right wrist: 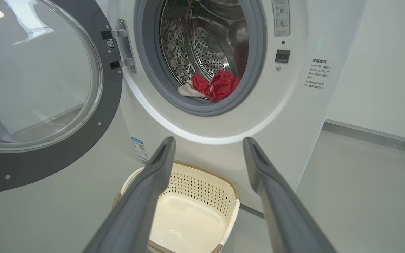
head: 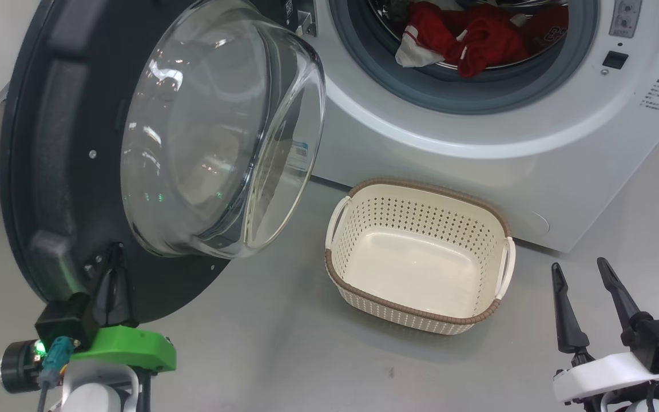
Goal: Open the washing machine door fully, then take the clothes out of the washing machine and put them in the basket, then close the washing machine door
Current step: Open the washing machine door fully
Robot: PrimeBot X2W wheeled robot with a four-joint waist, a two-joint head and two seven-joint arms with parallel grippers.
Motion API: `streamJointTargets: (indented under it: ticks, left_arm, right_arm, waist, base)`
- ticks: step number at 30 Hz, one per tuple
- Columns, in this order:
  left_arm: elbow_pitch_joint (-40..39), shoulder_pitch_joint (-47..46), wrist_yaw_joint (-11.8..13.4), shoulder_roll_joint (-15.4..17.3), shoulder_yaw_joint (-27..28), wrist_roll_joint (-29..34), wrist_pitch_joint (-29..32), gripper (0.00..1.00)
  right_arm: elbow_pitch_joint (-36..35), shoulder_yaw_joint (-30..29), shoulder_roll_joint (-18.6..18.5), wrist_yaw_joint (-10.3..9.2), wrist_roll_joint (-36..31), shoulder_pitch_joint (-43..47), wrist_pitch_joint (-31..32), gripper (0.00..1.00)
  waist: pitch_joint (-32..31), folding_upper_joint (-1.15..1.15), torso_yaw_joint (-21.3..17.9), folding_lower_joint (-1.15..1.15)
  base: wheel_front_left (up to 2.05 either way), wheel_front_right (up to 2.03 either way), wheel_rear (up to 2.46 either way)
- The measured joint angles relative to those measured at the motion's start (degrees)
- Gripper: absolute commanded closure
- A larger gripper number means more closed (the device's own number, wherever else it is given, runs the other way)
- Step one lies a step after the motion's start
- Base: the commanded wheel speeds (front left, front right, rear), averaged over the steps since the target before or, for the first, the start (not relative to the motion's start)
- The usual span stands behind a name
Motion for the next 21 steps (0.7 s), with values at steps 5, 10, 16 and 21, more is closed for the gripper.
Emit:
streamJointTargets:
  ticks: [5,10,16,21]
  left_arm:
    - [2.6,-1.8,0.0,-0.2,3.8,0.4,-0.1,1.0]
    - [4.2,-3.1,0.0,-0.2,6.5,0.8,-0.4,1.0]
    - [6.4,-5.2,0.0,0.2,10.0,1.2,-0.6,1.0]
    - [8.3,-6.7,0.0,0.7,12.9,1.3,-0.9,1.0]
  right_arm:
    - [0.0,0.0,0.0,0.37,0.0,-0.4,0.0,0.0]
    - [0.1,0.1,0.0,0.41,0.0,-0.7,0.0,0.0]
    - [0.1,0.0,0.0,0.56,0.0,-0.8,0.0,0.0]
    - [0.1,0.0,0.0,0.77,0.0,-0.9,0.0,0.0]
  waist:
    - [0.1,0.0,-0.5,0.0]
    - [0.2,0.0,-1.1,0.0]
    - [0.8,0.0,-2.1,0.0]
    - [1.3,0.0,-2.8,0.0]
  base:
    - [0.0,0.0,0.0]
    - [0.0,0.0,0.0]
    - [0.0,0.0,0.0]
    - [0.0,0.0,0.0]
